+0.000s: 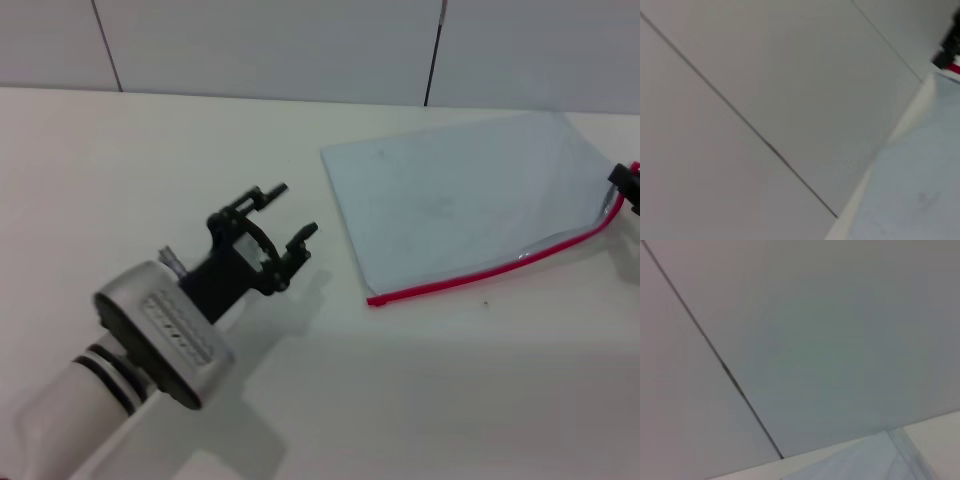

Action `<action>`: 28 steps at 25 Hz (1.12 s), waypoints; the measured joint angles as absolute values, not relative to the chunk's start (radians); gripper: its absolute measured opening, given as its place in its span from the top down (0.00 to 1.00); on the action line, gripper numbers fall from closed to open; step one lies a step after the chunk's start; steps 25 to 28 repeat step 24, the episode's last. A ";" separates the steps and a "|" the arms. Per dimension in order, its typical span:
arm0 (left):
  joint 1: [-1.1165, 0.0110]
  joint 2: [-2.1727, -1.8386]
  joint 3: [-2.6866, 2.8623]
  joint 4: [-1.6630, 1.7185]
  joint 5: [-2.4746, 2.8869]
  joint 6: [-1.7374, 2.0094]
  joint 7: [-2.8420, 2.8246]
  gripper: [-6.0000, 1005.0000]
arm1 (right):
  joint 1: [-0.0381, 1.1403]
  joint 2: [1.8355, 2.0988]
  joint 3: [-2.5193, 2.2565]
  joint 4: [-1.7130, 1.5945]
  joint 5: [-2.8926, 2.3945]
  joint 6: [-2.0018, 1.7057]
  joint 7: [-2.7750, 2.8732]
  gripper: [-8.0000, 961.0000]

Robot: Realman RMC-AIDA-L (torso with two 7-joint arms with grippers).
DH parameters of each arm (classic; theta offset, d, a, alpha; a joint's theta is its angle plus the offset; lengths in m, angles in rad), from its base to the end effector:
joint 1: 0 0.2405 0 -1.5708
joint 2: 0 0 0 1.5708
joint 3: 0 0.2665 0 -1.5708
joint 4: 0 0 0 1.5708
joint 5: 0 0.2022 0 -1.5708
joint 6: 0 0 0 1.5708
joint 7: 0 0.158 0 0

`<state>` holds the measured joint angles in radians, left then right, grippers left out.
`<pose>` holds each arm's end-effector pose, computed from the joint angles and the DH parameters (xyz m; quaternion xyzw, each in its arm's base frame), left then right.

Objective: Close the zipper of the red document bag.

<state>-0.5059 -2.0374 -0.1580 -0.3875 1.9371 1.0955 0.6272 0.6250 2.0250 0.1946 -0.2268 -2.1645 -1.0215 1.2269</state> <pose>-0.2674 0.3232 -0.0993 -0.8403 0.1006 -0.1324 0.5160 0.3479 0.3884 0.0055 -0.7179 0.4599 0.3151 0.4169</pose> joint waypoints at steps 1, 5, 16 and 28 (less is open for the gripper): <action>-0.504 -2.037 -0.158 -0.382 1.937 1.111 0.613 0.61 | 0.625 2.025 0.195 -0.226 -2.164 -1.022 1.214 0.85; -0.499 -2.036 -0.159 -0.347 1.937 1.179 0.529 0.41 | 0.620 2.029 0.198 -0.215 -2.113 -1.049 1.107 0.69; -0.501 -2.031 -0.163 -0.258 1.924 1.269 0.253 0.41 | 0.511 2.037 0.198 -0.019 -1.817 -1.273 0.533 0.34; -0.497 -2.029 -0.163 -0.211 1.864 1.341 0.105 0.42 | 0.476 2.037 0.198 0.081 -1.764 -1.379 0.273 0.26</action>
